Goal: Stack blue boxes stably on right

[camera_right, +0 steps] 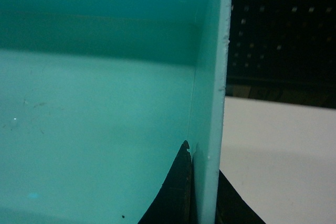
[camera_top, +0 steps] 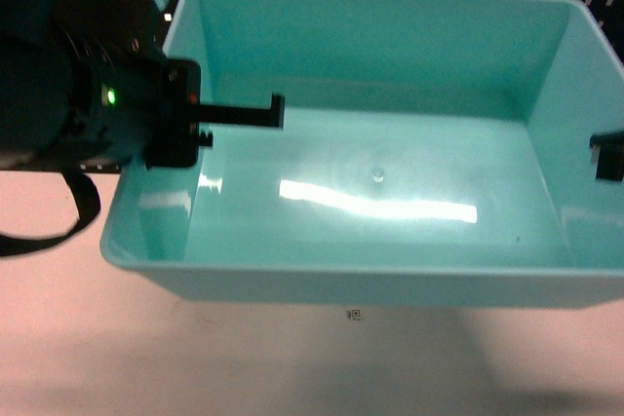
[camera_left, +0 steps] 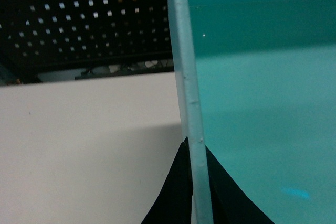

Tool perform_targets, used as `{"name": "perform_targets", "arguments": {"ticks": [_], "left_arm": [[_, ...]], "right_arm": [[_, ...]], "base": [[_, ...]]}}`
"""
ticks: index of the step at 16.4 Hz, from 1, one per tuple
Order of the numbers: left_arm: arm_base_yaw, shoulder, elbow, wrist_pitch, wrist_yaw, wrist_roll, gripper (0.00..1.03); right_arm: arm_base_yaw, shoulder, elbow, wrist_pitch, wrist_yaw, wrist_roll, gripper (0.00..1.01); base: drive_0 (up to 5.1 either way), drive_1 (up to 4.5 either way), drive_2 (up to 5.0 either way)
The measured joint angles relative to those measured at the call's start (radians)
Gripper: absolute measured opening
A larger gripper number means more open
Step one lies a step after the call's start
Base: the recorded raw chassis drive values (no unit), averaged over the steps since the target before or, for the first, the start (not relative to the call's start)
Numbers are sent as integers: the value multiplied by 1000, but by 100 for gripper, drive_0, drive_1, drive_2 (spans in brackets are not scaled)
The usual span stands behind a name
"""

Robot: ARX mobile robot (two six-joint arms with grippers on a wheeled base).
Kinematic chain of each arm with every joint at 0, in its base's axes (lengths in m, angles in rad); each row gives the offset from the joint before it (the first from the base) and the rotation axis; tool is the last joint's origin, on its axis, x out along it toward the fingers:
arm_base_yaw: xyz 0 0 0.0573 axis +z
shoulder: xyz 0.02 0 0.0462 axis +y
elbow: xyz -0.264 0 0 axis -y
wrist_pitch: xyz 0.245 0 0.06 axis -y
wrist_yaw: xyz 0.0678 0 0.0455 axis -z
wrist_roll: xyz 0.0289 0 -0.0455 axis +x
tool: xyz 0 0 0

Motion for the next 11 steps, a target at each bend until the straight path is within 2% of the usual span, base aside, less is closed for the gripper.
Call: {"name": "perform_targets", "arguments": {"ticks": [2, 6, 9, 11], "left_arm": [[3, -31, 42, -5, 13, 34, 2], [3, -96, 116, -34, 43, 58, 2], [-3, -142, 80, 21, 31, 88, 2], [-7, -144, 63, 19, 25, 88, 2]], "right_arm": [[-11, -58, 47, -46, -2, 1, 2], [-39, -166, 118, -121, -23, 13, 2], [-39, -215, 116, -122, -16, 16, 2], [-39, -208, 112, -130, -16, 15, 2]], "base": [[0, 0, 0], [0, 0, 0], [0, 0, 0], [0, 0, 0]]}}
